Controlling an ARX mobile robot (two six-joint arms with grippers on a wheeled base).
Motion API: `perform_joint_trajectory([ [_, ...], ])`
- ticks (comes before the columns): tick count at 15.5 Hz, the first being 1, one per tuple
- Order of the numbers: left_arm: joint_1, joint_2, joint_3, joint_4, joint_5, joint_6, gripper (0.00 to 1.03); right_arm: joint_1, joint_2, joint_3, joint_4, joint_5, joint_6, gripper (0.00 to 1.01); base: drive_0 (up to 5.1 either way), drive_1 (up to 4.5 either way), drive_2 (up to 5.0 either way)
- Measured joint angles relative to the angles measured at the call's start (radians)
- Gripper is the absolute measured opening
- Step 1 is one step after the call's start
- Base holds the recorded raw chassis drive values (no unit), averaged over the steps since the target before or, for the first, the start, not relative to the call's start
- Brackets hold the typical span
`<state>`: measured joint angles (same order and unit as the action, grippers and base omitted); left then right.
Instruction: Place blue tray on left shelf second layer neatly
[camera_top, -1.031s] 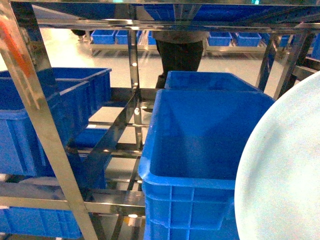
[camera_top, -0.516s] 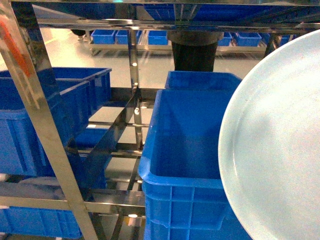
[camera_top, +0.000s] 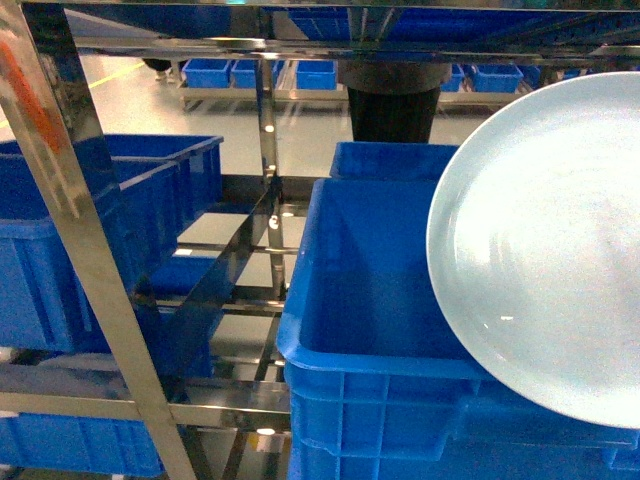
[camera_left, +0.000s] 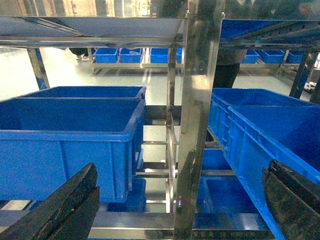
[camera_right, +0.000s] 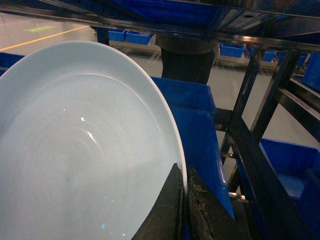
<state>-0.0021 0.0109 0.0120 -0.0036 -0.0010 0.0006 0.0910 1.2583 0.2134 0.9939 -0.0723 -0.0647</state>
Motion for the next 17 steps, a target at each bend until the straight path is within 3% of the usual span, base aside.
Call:
perform_joint_trajectory([
  [5,0.000,0.000,0.000,0.000,0.000,0.000,0.98,0.019,0.235,0.112,0.130,0.044,-0.019,0.02,0.0,0.00,0.0],
  [9,0.000,0.000,0.000,0.000,0.000,0.000,0.98,0.000,0.414,0.208,0.179,0.062,-0.043,0.02,0.0,0.00,0.0],
  [11,0.000,0.000,0.000,0.000,0.000,0.000,0.98,0.005,0.420,0.229,0.177,0.049,-0.062,0.20,0.0,0.00,0.0],
  [17,0.000,0.000,0.000,0.000,0.000,0.000,0.98,0.076,0.282,0.149,0.122,0.067,-0.047,0.97,0.0,0.00,0.0],
])
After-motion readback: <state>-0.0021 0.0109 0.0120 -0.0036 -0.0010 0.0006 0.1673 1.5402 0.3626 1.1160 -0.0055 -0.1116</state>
